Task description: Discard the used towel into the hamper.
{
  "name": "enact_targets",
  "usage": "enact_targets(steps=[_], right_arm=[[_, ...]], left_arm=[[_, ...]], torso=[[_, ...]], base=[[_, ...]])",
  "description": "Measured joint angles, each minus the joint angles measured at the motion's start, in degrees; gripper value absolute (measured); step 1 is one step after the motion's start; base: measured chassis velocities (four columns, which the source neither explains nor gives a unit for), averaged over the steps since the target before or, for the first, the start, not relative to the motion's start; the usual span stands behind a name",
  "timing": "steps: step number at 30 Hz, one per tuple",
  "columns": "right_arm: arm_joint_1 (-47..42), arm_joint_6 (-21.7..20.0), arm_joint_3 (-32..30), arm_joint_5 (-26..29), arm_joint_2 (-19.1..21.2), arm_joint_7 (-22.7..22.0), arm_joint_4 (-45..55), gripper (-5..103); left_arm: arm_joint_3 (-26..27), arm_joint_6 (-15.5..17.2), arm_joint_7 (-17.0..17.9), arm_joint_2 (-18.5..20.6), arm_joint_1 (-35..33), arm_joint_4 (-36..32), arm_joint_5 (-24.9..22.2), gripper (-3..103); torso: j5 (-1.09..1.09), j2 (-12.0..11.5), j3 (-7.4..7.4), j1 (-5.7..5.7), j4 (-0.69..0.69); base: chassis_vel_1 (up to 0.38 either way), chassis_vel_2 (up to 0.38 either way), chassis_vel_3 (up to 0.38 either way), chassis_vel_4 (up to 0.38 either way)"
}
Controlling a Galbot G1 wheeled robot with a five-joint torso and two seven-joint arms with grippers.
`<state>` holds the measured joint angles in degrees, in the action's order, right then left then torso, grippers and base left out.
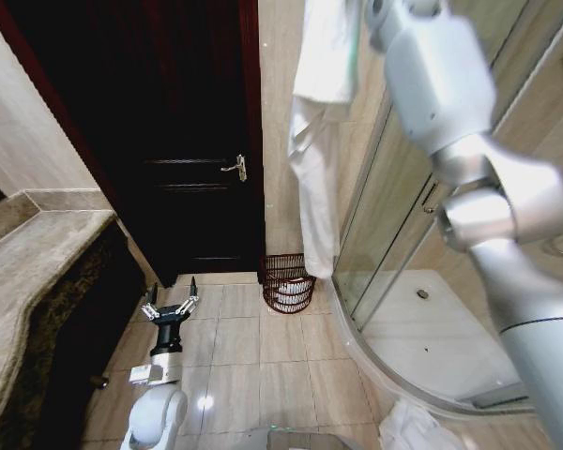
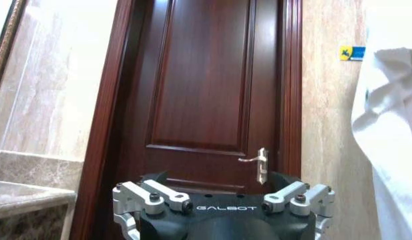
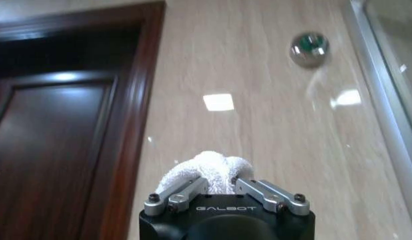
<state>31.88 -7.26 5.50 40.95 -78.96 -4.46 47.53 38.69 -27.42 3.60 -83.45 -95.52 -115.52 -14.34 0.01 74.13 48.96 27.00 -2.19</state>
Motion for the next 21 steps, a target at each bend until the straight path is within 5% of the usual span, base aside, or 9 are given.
enact_targets(steps=[8,21], right_arm=[[-4.9,2.4,0.4,-0.9,1.1,-0.8,1.9,4],[5.1,-0.2,-7.0,-2.9,-3.3,-2.0,2.8,4]], left_arm=[[1.1,-1.1,-0.8,1.4,-0.4,1.0,-1.8,100],[0.0,-1.7,-1.6,0.4,-0.8,1.3,-2.1,100]], torso=[[0.01,0.0,0.01,0.01,0.0],[-0.04,0.0,-0.04,-0.02,-0.02]], base=[[0.0,0.0,0.0,0.0],[0.0,0.0,0.0,0.0]])
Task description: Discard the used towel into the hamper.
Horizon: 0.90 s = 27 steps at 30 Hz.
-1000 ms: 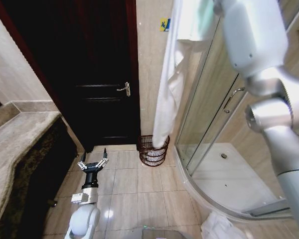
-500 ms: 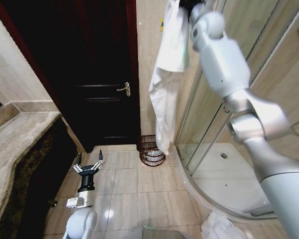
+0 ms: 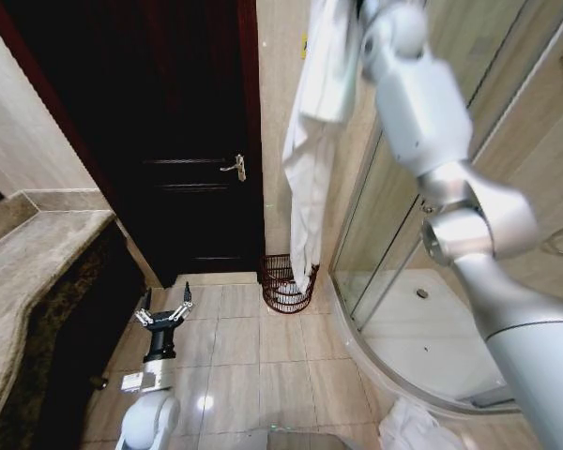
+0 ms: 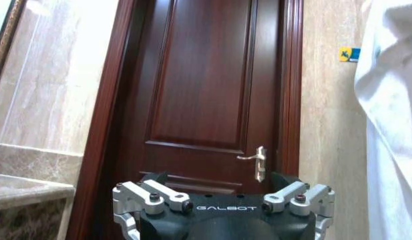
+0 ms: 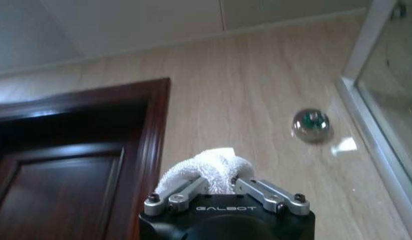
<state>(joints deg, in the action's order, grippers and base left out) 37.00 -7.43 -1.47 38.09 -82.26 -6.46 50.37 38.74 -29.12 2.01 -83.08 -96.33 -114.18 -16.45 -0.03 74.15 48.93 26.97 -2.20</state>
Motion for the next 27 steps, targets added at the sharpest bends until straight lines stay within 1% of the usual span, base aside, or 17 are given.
enact_targets(steps=[2,6,9,18,24,27], right_arm=[[0.0,-0.8,0.4,0.5,0.5,-0.6,1.0,4],[-2.0,-1.8,1.8,0.3,3.5,-0.7,4.6,4],[-2.2,-2.0,2.2,0.4,4.4,-0.8,5.0,4],[-1.4,-2.3,3.2,1.8,5.7,-1.1,6.2,4],[-2.1,-3.0,4.9,3.2,7.5,-1.8,10.4,4],[-2.2,-3.1,5.3,3.6,7.7,-2.0,11.0,4]], left_arm=[[-0.1,0.0,0.0,-0.2,0.0,0.0,0.1,100],[0.0,0.2,-0.2,0.1,0.0,-0.4,0.5,100],[0.1,0.4,-0.2,0.4,0.0,-0.6,0.6,100],[-0.3,0.6,-0.2,0.1,0.2,-0.7,1.6,100],[0.3,0.4,-0.3,0.6,0.0,-0.6,1.6,100],[0.6,0.1,-0.2,0.6,-0.1,-0.4,1.5,100]], torso=[[0.0,0.0,0.0,0.0,0.0],[0.06,0.0,0.03,0.02,0.02],[0.05,0.0,0.03,0.02,0.02],[0.02,0.0,0.02,0.01,0.0],[0.04,0.0,0.02,0.01,0.01],[0.04,0.0,0.03,0.04,0.01]], base=[[0.0,0.0,0.0,0.0],[0.0,0.0,0.0,0.0],[0.0,0.0,0.0,0.0],[0.0,0.0,0.0,0.0],[0.0,0.0,0.0,0.0],[0.0,0.0,0.0,0.0]])
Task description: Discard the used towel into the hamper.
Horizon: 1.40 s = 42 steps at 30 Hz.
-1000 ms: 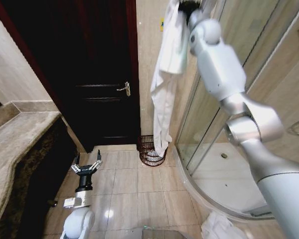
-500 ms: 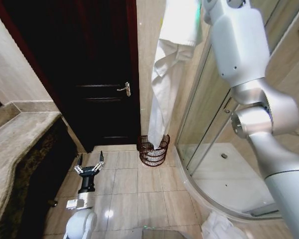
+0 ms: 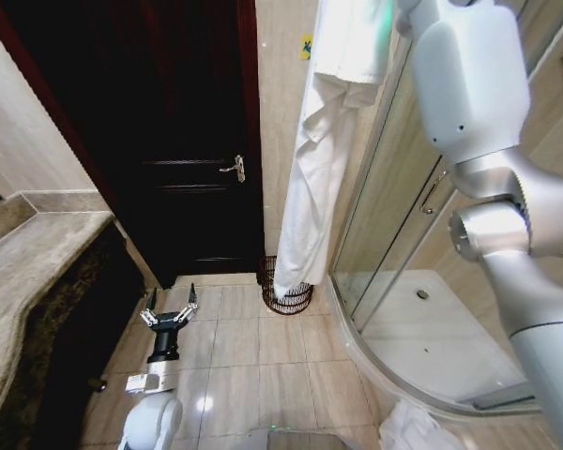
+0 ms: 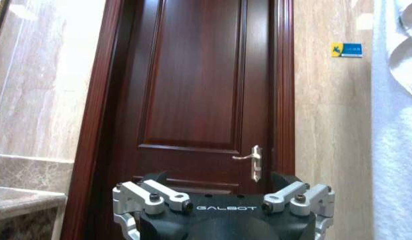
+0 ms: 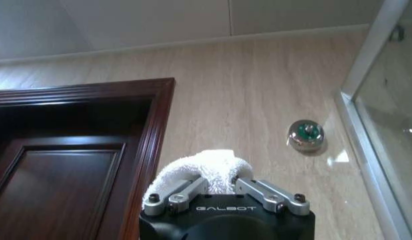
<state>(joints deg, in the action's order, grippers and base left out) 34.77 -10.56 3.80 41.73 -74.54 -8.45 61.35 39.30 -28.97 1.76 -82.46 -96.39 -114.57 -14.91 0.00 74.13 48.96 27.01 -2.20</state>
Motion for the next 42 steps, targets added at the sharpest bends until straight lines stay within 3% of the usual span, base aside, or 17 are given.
enact_targets(steps=[42], right_arm=[[-2.4,0.2,0.9,-0.3,-1.8,0.8,-1.2,4]], left_arm=[[0.1,-0.5,0.1,-1.2,-0.3,-0.1,0.5,100]], torso=[[-0.02,0.0,-0.01,-0.01,-0.01]], base=[[-0.025,0.025,0.024,-0.025]])
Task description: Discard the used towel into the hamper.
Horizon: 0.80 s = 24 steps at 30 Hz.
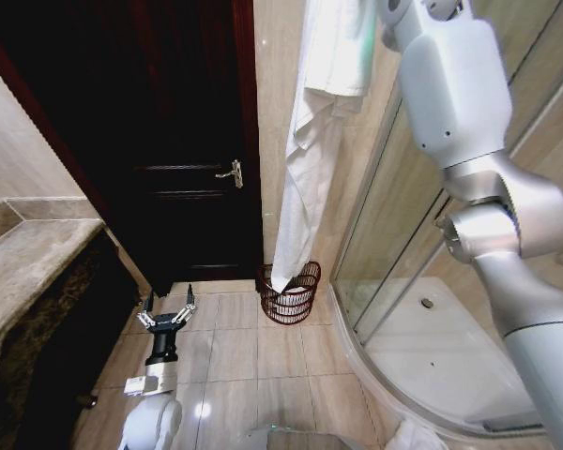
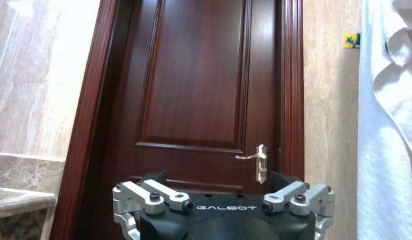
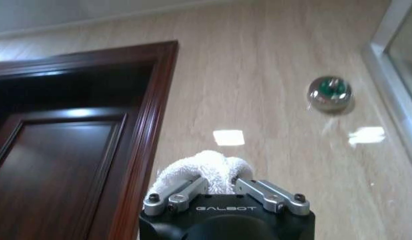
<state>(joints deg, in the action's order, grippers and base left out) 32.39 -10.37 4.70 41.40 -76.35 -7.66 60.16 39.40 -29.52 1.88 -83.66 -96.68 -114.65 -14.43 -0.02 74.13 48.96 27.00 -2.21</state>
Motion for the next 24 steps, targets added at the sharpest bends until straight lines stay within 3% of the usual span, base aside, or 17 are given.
enact_targets(steps=[13,24], right_arm=[[-16.2,1.2,2.6,0.7,6.3,-2.4,11.5,4],[-30.3,2.5,3.1,0.0,8.5,-3.1,18.2,4]], left_arm=[[-0.3,-0.8,0.0,0.0,-0.1,0.9,0.4,100],[-0.4,-0.9,0.1,-0.9,-0.2,1.4,1.3,100]], torso=[[0.02,0.0,0.0,-0.01,0.02],[0.02,0.0,0.0,0.0,0.0]], base=[[0.0,0.0,0.0,0.0],[0.0,0.0,0.0,0.0]])
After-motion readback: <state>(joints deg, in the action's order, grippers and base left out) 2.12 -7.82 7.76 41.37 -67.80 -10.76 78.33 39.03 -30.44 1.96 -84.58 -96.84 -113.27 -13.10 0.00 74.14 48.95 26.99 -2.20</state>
